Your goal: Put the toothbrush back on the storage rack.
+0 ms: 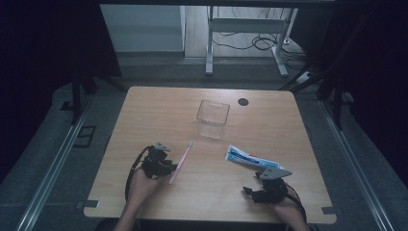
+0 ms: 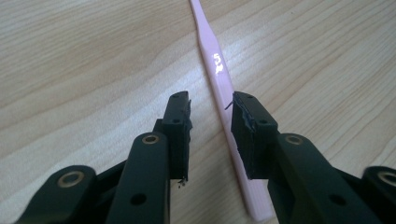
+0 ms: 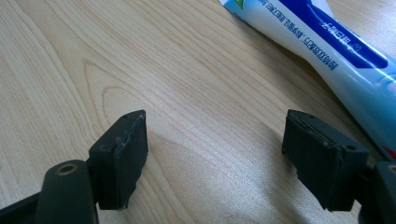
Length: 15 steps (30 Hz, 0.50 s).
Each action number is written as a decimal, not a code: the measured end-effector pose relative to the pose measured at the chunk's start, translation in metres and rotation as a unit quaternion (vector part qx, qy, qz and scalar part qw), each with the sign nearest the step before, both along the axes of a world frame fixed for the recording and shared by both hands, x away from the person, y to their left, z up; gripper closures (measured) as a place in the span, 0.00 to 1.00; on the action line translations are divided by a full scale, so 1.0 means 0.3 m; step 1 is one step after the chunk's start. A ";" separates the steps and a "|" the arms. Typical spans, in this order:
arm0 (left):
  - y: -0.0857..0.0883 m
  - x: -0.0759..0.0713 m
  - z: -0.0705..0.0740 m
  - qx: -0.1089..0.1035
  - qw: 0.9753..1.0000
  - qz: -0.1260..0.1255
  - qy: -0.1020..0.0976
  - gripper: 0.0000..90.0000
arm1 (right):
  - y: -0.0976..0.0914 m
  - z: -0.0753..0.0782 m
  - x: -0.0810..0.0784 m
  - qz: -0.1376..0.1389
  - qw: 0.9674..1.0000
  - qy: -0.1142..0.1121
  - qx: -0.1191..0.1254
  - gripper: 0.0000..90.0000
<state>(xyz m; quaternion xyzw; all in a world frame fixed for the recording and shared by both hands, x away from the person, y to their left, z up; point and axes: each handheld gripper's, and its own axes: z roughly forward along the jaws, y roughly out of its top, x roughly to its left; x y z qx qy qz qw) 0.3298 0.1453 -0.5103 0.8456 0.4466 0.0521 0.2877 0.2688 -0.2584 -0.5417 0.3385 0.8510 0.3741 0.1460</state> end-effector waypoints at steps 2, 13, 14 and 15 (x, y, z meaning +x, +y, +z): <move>-0.004 0.007 0.006 0.004 1.000 -0.001 0.004 0.74 | 0.000 0.000 0.000 0.000 1.000 0.000 0.000 0.25; -0.074 0.096 0.044 0.048 0.997 -0.014 0.053 0.70 | 0.000 0.000 0.000 0.000 1.000 0.000 0.000 0.25; -0.080 0.105 0.046 0.053 0.997 -0.017 0.058 0.70 | 0.000 0.000 0.000 0.000 1.000 0.000 0.000 0.25; -0.080 0.105 0.046 0.053 0.997 -0.017 0.058 0.70 | 0.000 0.000 0.000 0.000 1.000 0.000 0.000 0.25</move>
